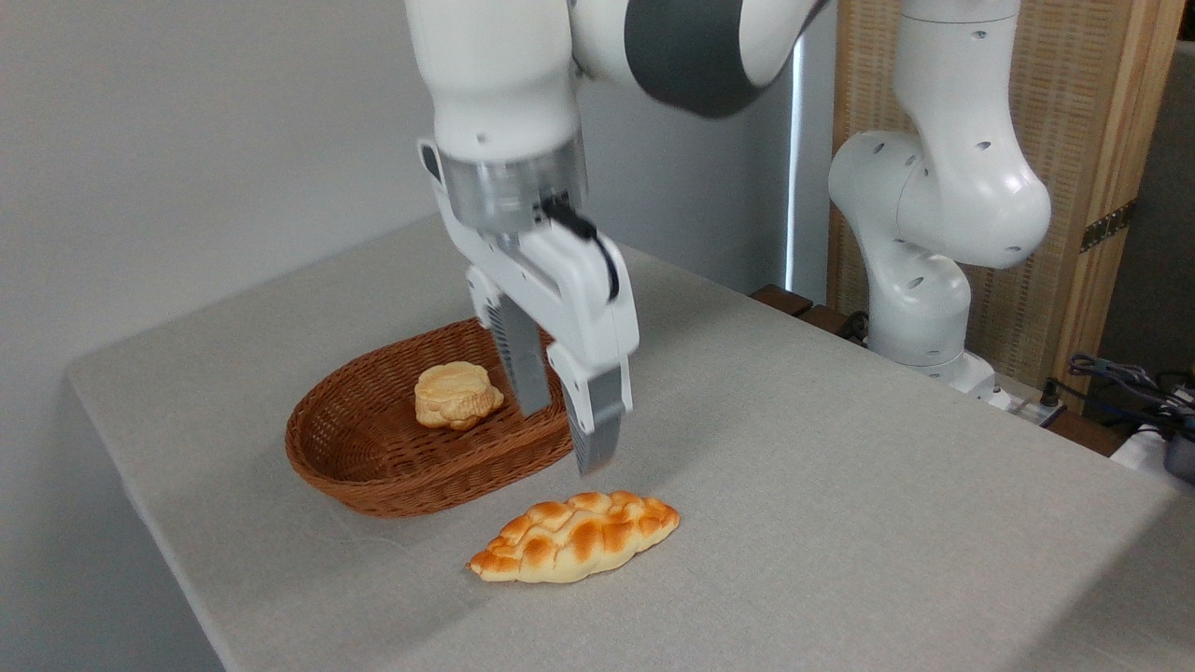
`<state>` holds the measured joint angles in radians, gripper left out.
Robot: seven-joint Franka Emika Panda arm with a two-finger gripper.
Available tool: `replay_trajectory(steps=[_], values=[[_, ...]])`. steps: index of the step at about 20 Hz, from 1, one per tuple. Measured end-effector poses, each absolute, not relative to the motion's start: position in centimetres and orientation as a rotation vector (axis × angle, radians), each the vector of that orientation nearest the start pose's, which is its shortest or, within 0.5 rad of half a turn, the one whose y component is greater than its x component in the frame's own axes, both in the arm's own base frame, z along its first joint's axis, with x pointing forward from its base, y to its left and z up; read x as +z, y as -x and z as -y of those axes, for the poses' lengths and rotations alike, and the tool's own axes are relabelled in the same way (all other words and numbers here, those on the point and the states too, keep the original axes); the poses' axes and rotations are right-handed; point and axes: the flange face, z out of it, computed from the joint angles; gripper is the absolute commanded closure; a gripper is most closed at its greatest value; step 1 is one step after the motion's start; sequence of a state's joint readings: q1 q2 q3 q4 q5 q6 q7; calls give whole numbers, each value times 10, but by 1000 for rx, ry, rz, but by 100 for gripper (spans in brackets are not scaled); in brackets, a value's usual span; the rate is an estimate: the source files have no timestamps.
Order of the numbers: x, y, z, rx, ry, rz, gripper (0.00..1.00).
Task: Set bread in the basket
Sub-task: 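Move the open gripper over the croissant roll and lower onto it, then close the gripper on the croissant roll and lift it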
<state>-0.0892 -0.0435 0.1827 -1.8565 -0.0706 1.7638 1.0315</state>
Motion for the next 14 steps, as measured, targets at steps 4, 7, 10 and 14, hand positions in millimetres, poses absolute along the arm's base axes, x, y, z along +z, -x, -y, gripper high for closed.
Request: replay_trajectory(steps=[4,7,10,14], values=[[491,-534,-56,71,2831,-1630,0],[464,-530,-57,74,2793,-1698,0],[431,-526,-56,58,2778,-1702,0],[408,-526,-50,83,2772,-1716,0]])
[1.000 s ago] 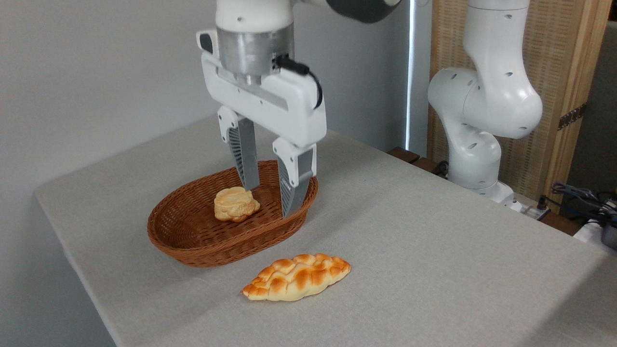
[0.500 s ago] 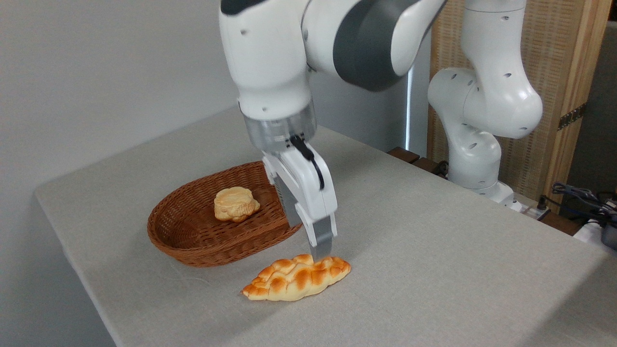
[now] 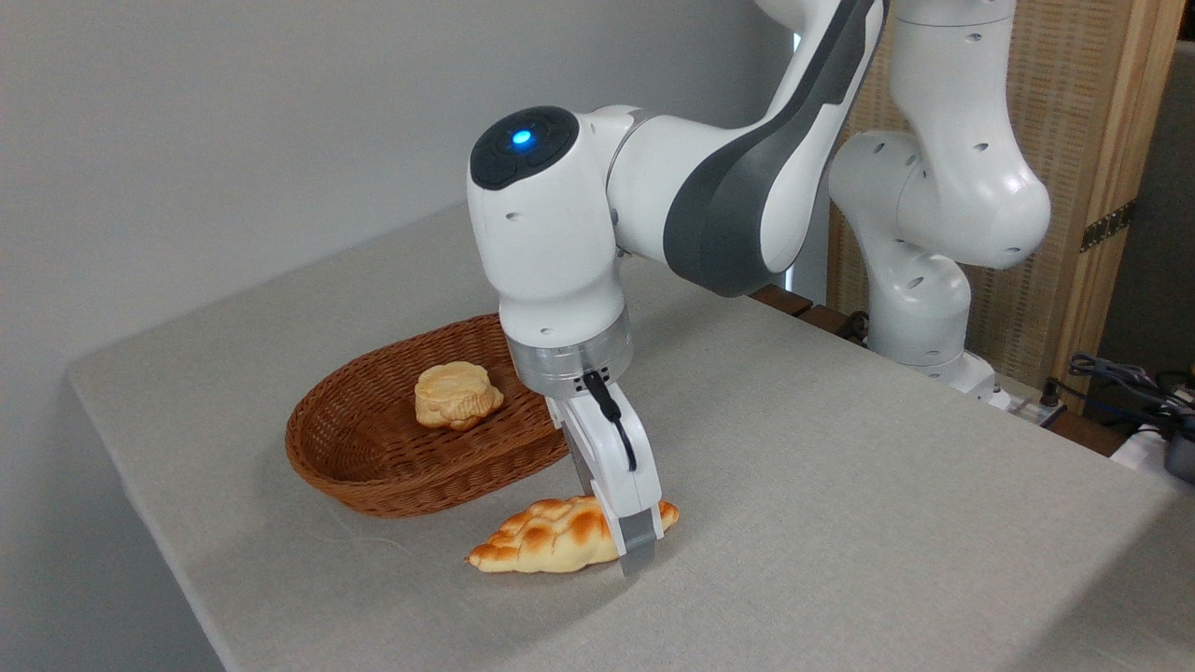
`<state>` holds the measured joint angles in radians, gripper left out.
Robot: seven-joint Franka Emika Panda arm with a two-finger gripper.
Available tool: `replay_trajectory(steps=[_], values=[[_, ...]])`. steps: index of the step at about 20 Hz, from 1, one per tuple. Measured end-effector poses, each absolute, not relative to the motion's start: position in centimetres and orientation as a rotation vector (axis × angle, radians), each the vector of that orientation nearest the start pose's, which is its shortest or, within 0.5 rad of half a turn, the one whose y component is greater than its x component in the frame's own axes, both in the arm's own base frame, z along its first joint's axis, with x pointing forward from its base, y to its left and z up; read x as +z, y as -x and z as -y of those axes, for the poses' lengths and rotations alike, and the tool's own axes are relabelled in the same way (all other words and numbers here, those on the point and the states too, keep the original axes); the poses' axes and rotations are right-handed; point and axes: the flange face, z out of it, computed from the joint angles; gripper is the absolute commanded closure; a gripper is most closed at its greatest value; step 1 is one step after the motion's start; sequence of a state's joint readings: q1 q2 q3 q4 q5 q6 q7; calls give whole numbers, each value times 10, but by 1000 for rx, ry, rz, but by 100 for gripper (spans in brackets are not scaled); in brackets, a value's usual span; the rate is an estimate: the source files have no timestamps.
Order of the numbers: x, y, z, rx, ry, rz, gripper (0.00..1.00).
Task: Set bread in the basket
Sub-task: 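Close the gripper on the croissant roll and lift it, then carry the croissant over the basket and lower it inside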
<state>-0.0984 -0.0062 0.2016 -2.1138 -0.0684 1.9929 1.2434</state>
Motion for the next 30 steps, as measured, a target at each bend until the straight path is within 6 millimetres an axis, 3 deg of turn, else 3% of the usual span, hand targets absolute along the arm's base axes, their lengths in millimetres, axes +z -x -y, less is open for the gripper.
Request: replay_trajectory(steps=[2,3,6,8,24,27,30], values=[[405,-526,-47,92,2769,-1726,1],[404,-526,-46,94,2767,-1729,11],[405,-528,-45,83,2761,-1728,66],[406,-529,-45,73,2757,-1726,84],[410,-530,-43,57,2748,-1728,84],[426,-533,-48,2,2736,-1707,82],[460,-539,-52,-80,2713,-1680,82]])
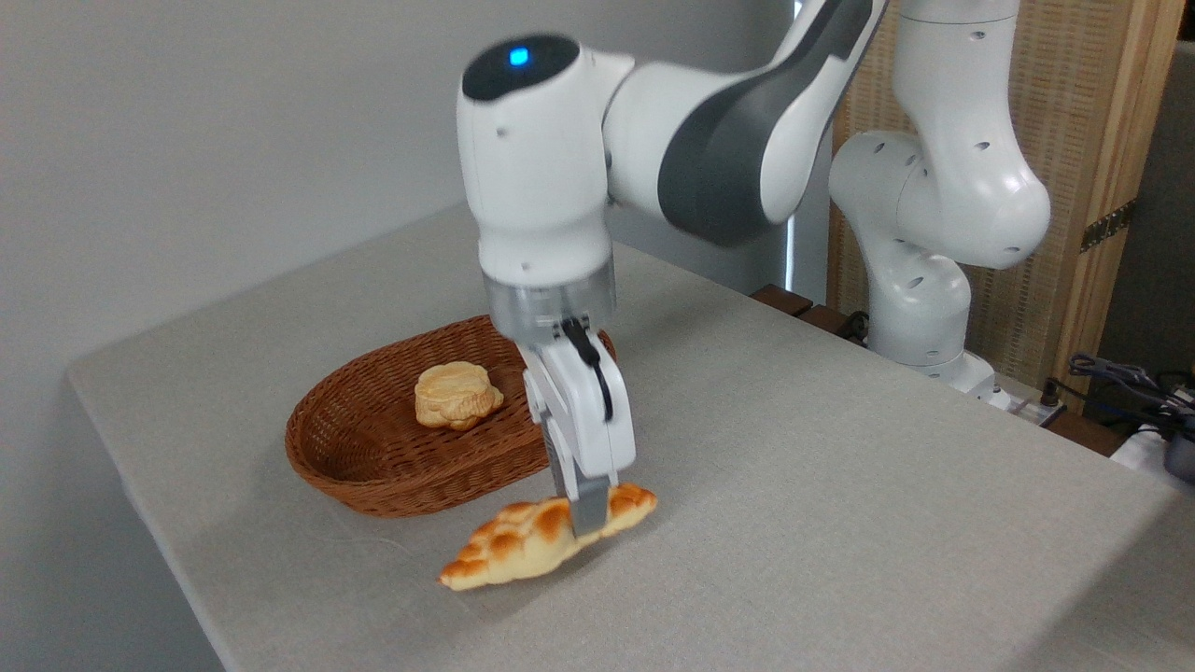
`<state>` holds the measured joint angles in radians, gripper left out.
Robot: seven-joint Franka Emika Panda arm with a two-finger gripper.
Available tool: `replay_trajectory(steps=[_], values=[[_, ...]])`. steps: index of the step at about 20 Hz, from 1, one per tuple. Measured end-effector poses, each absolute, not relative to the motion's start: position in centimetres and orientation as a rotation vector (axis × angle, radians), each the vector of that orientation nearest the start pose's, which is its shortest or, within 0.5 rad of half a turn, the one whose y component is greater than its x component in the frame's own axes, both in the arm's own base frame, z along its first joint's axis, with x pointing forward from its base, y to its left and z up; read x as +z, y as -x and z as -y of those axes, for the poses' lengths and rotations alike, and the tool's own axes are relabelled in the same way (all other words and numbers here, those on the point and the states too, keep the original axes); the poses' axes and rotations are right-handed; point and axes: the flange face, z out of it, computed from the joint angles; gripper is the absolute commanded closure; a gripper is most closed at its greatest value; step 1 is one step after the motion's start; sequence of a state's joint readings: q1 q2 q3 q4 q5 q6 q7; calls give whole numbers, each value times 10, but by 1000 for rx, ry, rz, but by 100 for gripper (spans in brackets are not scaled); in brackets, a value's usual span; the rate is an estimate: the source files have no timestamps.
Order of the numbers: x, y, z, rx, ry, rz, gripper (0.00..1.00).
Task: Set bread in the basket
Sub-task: 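Carry the croissant over the basket and lower it inside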
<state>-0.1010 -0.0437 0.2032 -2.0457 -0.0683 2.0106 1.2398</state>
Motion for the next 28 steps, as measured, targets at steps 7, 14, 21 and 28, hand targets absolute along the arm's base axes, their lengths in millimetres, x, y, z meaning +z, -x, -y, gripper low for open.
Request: replay_trajectory(steps=[7,14,21,28], values=[[535,-555,-3,-327,2820,-1608,49],[547,-548,105,-321,2903,-1561,0],[534,-536,104,-132,2953,-1599,0],[541,-544,63,-167,3003,-1490,0]])
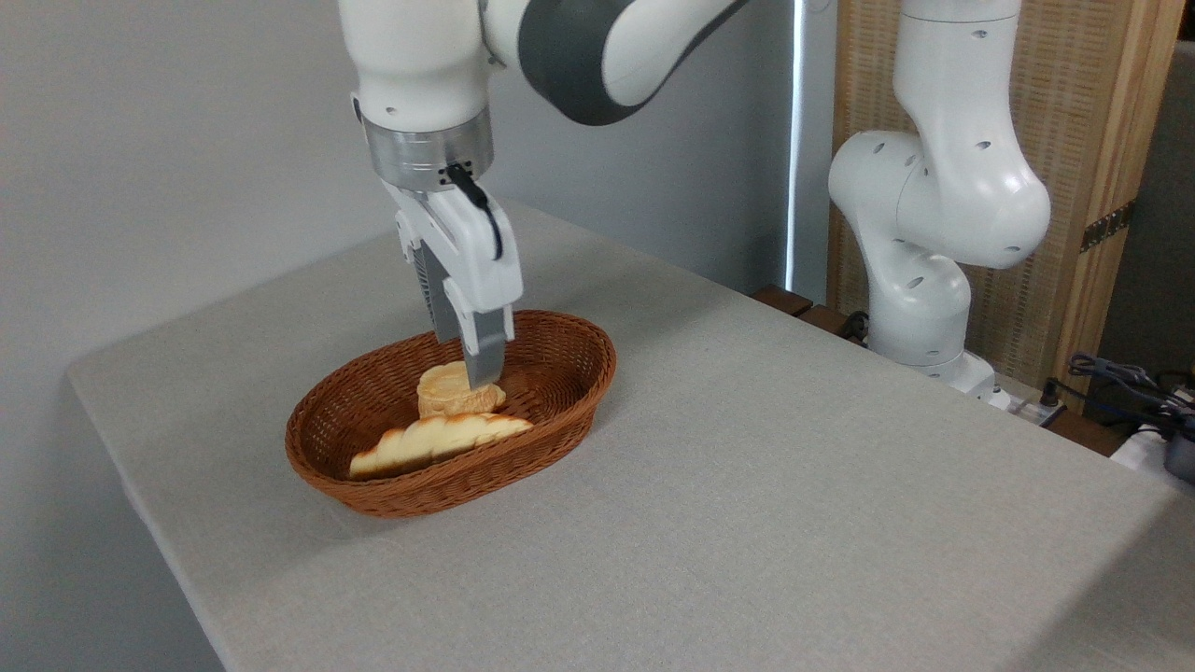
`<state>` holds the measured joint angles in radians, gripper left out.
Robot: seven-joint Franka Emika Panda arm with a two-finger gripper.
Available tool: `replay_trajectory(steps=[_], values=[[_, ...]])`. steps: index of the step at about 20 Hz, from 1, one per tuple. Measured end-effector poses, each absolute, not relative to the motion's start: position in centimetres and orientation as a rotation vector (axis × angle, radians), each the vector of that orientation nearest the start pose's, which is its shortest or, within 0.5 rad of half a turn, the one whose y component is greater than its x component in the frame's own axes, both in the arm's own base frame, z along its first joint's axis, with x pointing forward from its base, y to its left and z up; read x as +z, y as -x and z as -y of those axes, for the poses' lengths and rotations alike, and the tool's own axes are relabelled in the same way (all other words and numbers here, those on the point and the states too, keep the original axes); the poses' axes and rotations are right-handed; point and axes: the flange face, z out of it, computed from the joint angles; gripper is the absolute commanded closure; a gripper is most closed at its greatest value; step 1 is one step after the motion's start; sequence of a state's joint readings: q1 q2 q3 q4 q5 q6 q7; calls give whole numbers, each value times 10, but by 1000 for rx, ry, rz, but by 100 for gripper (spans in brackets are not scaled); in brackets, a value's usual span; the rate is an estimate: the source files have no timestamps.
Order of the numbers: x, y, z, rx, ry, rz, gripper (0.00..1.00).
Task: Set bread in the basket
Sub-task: 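Carry the croissant over the basket and lower it inside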
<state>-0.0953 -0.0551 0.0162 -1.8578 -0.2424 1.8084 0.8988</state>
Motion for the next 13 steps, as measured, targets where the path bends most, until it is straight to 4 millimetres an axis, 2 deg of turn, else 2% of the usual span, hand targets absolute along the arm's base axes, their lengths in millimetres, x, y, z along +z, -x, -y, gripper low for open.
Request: replay_trajectory(steps=[3,5,7,13], values=[[569,-549,12,-271,3035,-1351,0],[580,-546,-16,-289,3023,-1291,0],[582,-544,-25,-231,2956,-1277,0],[580,-544,-27,-195,2937,-1247,0]])
